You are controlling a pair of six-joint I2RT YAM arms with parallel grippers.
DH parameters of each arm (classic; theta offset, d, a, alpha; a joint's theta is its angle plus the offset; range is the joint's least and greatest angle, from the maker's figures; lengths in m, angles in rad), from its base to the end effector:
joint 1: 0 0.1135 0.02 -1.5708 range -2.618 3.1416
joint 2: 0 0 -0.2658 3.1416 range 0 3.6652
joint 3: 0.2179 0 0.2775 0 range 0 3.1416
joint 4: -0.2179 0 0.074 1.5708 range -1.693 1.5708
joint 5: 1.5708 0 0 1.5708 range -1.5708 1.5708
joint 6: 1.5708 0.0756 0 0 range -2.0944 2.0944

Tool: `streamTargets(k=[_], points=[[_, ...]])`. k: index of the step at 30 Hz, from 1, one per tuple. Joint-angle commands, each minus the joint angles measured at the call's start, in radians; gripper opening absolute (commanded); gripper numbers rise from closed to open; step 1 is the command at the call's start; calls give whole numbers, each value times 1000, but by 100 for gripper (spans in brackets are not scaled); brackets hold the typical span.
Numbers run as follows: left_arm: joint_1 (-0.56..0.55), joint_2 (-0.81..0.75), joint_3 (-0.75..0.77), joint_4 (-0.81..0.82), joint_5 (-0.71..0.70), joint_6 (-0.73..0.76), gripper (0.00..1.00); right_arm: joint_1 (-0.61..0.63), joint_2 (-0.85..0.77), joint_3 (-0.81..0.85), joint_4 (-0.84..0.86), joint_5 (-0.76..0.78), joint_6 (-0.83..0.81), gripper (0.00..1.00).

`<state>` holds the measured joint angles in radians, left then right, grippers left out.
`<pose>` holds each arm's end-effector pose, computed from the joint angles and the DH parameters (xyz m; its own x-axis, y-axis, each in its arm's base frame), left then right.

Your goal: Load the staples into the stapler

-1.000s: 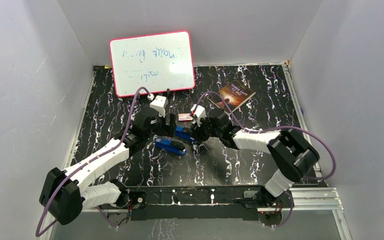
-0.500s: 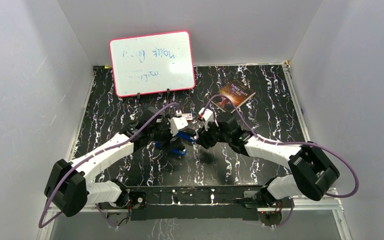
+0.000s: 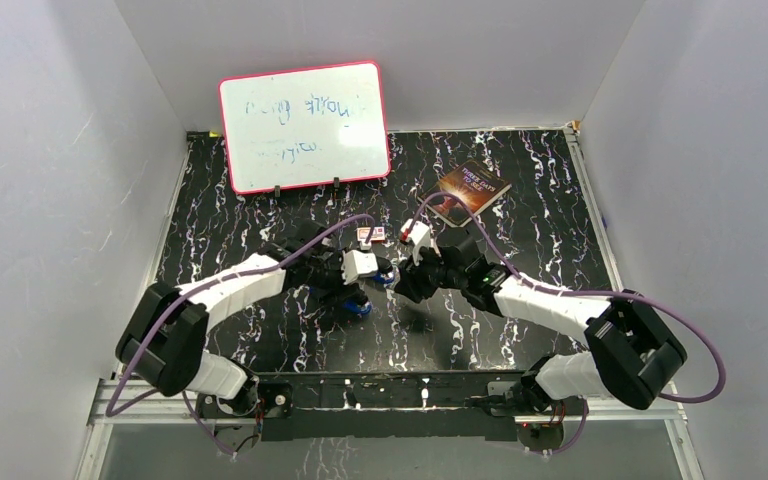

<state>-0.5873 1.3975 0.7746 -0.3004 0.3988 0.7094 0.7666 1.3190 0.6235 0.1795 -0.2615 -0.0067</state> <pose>0.2467 -0.1995 0.1514 -0.0441 0.7505 -0.6594 0.9679 0.1957 0.1579 0.2228 0.2417 0.1708 -0.3498 -0.3459 -0.8706 -0.8344 0.5375 0.1217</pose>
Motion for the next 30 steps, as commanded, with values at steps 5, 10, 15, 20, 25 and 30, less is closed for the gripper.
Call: streamTargets(k=[5, 10, 15, 20, 25, 30], points=[[11, 108, 6, 32, -21, 36, 36, -2, -79, -49, 77, 80, 121, 51], [-44, 128, 41, 58, 22, -60, 16, -2, -166, -155, 157, 298, 355, 51], [-183, 201, 118, 146, 13, -203, 14, -6, -270, -242, 174, 512, 529, 52], [-301, 387, 279, 222, -77, -326, 14, -73, -369, -299, 89, 635, 639, 54], [-318, 496, 402, 245, -177, -400, 40, -141, -488, -369, 74, 624, 761, 57], [-306, 418, 326, 260, -101, -394, 66, -150, -559, -404, 67, 650, 1003, 58]])
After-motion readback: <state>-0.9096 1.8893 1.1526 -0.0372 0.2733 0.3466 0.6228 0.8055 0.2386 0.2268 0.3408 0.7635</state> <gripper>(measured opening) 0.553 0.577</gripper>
